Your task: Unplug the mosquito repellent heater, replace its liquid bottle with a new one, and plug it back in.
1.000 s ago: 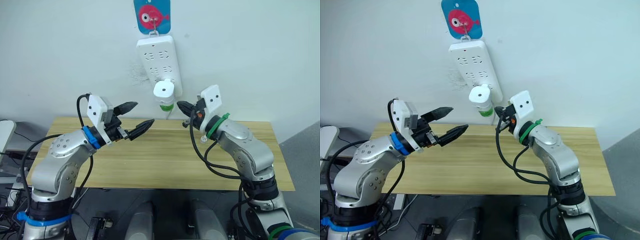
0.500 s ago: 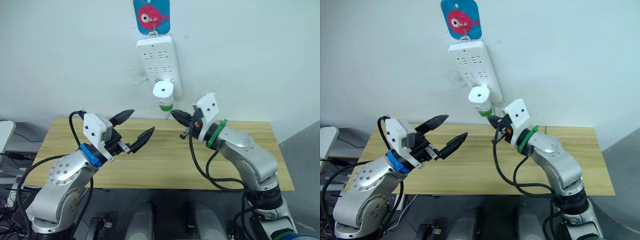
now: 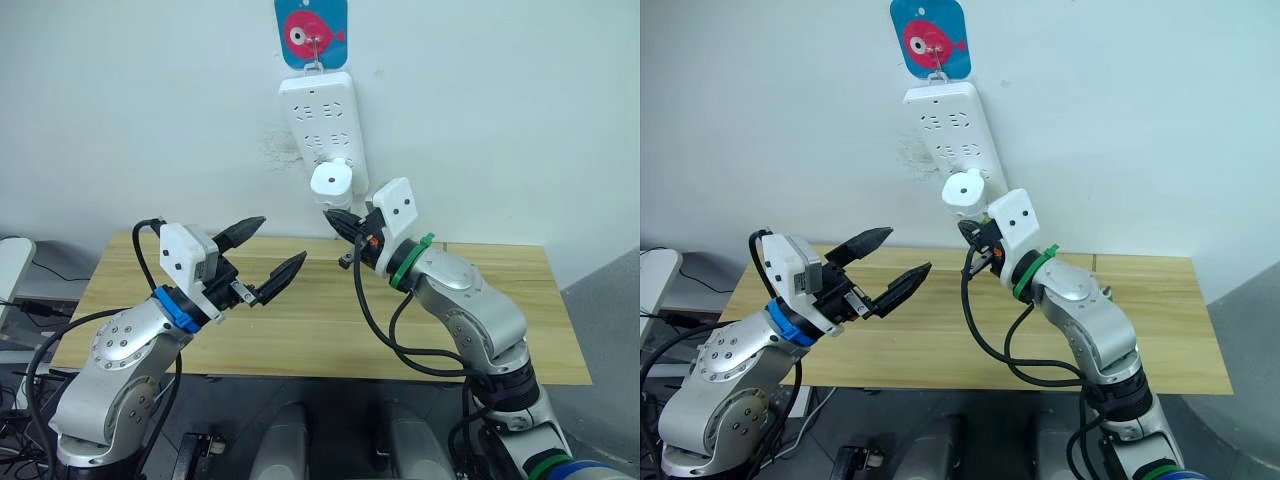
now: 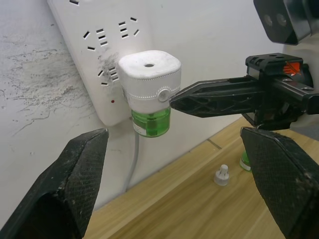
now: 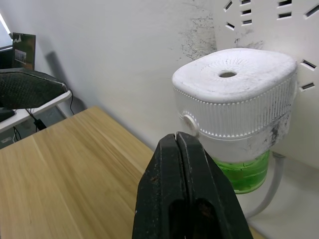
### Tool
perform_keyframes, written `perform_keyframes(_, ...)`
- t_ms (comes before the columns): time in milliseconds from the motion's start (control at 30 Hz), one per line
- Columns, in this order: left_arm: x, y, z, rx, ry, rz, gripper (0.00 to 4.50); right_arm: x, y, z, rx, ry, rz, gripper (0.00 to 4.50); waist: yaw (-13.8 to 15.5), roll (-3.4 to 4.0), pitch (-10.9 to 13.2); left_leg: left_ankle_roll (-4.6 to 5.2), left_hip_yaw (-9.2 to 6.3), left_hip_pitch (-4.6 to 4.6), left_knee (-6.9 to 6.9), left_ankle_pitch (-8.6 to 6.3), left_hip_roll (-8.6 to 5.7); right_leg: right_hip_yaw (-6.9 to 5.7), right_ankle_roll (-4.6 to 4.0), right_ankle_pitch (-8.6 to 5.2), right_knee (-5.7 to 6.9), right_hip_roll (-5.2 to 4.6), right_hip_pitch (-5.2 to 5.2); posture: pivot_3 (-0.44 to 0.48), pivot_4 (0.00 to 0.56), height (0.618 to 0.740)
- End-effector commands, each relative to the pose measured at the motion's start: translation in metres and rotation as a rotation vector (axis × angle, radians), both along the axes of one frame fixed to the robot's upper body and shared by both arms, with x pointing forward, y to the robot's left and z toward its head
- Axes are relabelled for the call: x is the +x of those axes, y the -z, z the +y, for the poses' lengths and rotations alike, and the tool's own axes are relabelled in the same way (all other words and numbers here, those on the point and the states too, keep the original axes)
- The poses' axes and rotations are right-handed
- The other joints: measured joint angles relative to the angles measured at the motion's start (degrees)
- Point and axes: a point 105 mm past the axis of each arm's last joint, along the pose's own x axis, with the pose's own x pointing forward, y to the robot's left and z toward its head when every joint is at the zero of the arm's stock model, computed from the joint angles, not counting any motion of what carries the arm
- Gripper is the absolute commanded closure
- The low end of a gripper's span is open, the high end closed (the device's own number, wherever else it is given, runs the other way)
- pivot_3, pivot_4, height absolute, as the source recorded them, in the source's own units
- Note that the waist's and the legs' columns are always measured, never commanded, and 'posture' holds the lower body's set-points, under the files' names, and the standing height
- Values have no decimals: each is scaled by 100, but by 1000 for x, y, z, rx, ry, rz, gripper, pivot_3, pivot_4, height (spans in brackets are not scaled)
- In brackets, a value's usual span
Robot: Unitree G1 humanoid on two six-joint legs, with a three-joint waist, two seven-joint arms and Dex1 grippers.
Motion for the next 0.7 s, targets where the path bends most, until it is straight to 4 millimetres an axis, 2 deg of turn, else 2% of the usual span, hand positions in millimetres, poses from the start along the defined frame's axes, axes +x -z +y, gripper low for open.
perform_keyframes(33,-4,-11,-3,3,13,-52,0,-4,-17,4,33,-15,-65,4486,0,0,0,0,0,0,0,0,0,0,0,0,0,0,0,96,257,740)
perform_keyframes(333,-3,-12,-5,4,16,-62,0,1,-19,5,47,10,-67,4486,0,0,0,0,0,0,0,0,0,1,0,0,-1,0,0,99,256,740)
perform_keyframes(533,-4,-11,-6,3,16,-60,0,7,-17,-8,26,58,-72,4486,1,0,0,0,0,0,0,0,0,1,0,0,-1,0,0,97,254,740)
perform_keyframes(700,-3,-11,-8,2,19,-59,0,14,-14,-27,-2,115,-75,4486,9,0,0,0,0,0,0,0,-1,0,0,0,-2,0,2,97,254,740)
